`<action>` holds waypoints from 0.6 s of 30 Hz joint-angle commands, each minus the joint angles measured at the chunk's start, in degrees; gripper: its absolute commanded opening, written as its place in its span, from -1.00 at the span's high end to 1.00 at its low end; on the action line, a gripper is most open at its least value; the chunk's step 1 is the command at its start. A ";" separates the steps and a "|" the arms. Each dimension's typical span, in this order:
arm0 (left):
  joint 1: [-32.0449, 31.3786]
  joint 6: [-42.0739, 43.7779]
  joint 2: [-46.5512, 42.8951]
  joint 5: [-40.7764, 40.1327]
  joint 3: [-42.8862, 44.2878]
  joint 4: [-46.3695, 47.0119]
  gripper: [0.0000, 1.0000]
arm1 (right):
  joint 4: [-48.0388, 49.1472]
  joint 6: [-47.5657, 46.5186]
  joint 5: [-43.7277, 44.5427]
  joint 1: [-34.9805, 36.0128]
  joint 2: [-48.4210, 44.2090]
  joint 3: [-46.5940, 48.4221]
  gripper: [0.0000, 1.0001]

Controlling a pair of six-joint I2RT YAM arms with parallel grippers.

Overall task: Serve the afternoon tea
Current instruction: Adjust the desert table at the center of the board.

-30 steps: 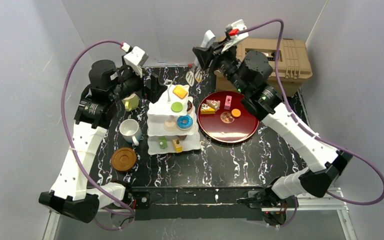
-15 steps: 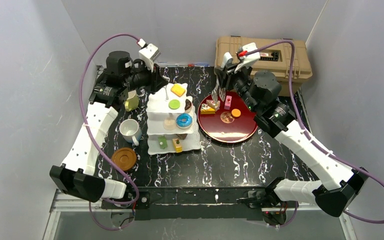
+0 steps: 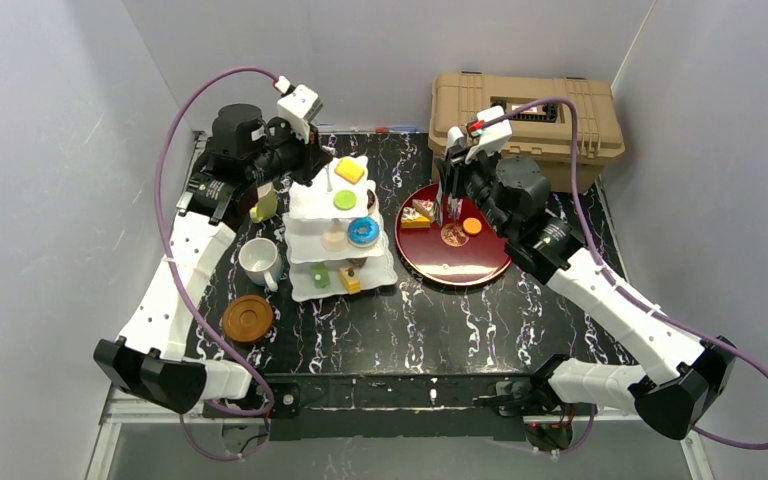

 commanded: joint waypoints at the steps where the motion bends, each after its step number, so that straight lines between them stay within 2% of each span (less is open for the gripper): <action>1: -1.08 -0.54 -5.26 -5.21 0.21 10.55 1.00 | 4.08 -0.01 1.25 -0.29 -1.75 -0.48 0.60; 11: -4.02 -6.38 -7.22 -20.33 -4.66 14.05 1.00 | 4.95 0.76 1.66 -0.61 -1.82 -2.82 0.60; 14: -4.00 -10.76 -8.16 -24.66 -6.63 15.58 1.00 | 5.27 1.16 1.59 -0.58 -1.93 -3.50 0.60; 18: -4.00 -16.13 -8.44 -26.64 -7.23 14.91 1.00 | 5.46 1.35 1.44 -0.64 -1.78 -3.89 0.60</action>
